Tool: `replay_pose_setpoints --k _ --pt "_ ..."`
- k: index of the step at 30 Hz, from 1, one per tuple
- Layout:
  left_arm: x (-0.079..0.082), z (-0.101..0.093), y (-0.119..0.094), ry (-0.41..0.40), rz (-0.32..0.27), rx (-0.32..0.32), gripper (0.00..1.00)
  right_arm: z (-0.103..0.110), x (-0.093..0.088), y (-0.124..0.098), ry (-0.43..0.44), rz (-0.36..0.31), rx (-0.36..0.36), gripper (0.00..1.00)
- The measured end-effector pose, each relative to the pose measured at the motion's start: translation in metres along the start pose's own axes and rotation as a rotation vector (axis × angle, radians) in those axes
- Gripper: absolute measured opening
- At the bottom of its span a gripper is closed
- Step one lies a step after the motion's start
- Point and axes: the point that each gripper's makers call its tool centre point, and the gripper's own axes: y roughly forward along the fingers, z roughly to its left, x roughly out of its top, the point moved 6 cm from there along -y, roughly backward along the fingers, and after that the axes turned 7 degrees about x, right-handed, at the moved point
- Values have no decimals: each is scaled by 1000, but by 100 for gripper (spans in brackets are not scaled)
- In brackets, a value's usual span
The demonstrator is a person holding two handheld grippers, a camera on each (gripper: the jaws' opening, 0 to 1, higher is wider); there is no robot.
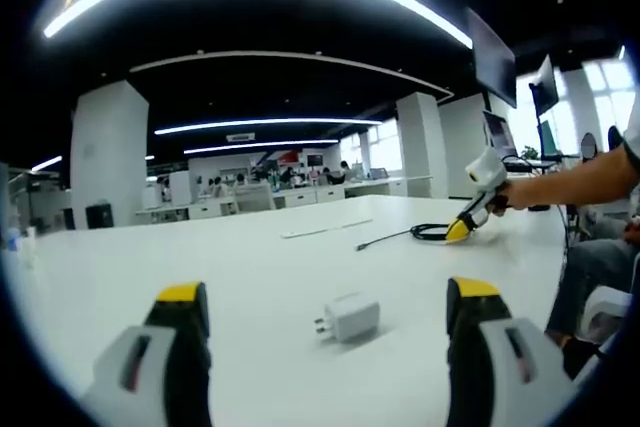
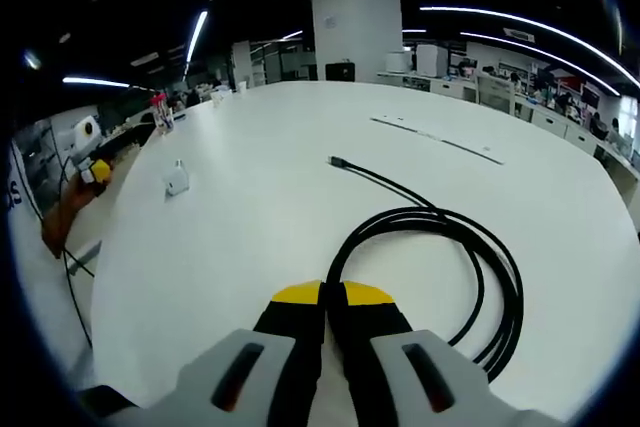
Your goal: Plug the desk Type‑C cable into the charger adapter.
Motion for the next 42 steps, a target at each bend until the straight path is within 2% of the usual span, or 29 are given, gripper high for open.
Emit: replay_pose_setpoints --k 34,42 --pt "-1 -2 -2 -5 8 -2 99 68 -12 -8 -69 13 115 4" --pt "-1 -3 -3 -9 6 -7 99 81 -19 -12 -91 4 130 4"
